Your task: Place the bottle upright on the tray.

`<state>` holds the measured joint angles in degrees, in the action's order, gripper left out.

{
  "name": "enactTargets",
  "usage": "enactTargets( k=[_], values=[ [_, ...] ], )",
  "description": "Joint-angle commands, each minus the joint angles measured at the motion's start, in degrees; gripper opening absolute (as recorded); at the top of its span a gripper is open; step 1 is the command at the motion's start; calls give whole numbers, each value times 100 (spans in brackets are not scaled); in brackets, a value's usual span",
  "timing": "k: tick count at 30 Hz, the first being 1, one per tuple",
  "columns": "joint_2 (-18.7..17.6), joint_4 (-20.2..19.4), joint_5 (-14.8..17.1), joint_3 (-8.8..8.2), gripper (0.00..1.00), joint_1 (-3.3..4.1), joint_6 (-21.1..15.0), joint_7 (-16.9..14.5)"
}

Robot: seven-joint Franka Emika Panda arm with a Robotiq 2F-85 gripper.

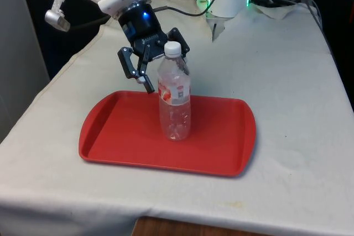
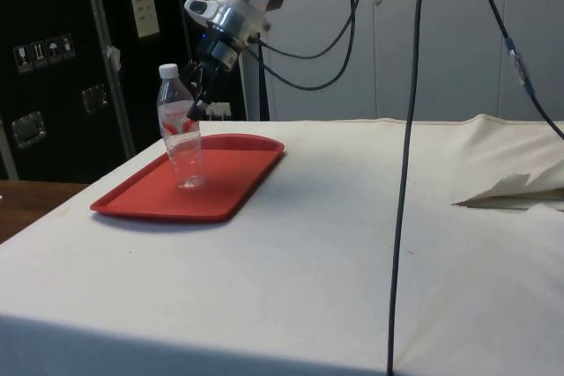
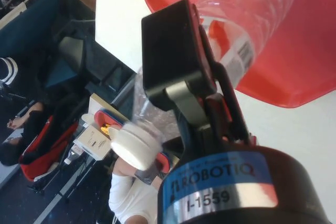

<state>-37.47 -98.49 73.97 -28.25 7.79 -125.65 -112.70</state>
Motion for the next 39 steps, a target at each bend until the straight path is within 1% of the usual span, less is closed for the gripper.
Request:
enactTargets(
  k=[1,12,18,19,20,21,26,27,28,29,35,36,37,39],
  values=[
    [-6,6,0,0,100,0,-6,0],
    [0,6,0,-11,100,0,40,6],
    [86,6,-46,-46,100,23,92,57],
    [97,6,-46,-46,100,23,97,63],
    [63,23,6,-23,100,0,97,11],
    [115,6,-52,-52,100,23,103,69],
    [183,11,-57,-80,100,34,166,92],
    [155,23,0,-57,100,6,178,29],
    [189,11,-57,-92,100,34,172,92],
    [201,11,-57,-97,100,40,183,97],
    [292,11,-63,-109,100,40,223,115],
    [286,23,0,-86,100,17,235,57],
    [315,11,-63,-115,100,40,241,120],
    [332,17,-63,-120,100,40,258,120]
  ],
)
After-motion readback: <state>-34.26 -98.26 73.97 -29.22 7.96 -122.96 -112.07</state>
